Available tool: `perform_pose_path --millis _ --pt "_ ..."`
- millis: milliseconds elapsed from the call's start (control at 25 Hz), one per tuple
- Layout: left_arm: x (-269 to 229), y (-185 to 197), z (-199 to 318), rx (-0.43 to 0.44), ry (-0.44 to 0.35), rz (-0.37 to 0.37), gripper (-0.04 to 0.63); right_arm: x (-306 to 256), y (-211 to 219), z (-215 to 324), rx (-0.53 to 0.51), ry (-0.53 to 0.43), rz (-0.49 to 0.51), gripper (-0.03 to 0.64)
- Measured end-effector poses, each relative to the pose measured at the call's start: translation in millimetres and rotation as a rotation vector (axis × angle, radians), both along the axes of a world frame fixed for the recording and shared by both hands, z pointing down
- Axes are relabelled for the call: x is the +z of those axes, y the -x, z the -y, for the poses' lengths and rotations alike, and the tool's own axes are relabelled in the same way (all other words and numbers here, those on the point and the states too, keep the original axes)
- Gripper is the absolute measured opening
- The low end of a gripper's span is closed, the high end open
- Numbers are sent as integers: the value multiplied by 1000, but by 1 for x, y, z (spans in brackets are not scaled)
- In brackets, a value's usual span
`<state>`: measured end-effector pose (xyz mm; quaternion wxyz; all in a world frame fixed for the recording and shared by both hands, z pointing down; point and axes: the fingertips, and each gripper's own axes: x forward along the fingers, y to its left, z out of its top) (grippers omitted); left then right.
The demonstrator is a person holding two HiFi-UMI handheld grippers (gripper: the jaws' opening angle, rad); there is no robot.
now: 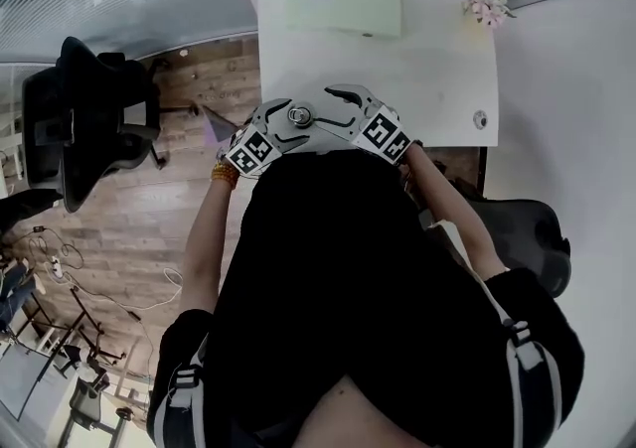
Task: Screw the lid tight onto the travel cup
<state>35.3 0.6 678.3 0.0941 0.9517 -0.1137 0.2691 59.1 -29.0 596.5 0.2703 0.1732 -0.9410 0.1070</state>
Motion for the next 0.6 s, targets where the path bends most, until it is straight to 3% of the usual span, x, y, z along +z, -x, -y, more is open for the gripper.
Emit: perform_pose_path --millis 120,200,280,400,480,600 --pt "-48 6 10 8 -22 -94 399 -32 -6 21 45 -58 57 278" --pt "-93 7 31 -43 -56 -203 399 -60 -13 43 119 -112 124 260" --pt "-145 7 61 -148 -102 -350 397 -92 -21 66 213 -176 194 233" --pt "-217 19 109 -400 -195 -571 388 -137 -32 93 359 -297 270 192" --pt "-243 33 136 -611 -294 -601 298 -158 -38 105 455 -361 304 145" --pt "-251 47 150 -838 -458 -506 72 -168 -42 113 568 -390 336 48"
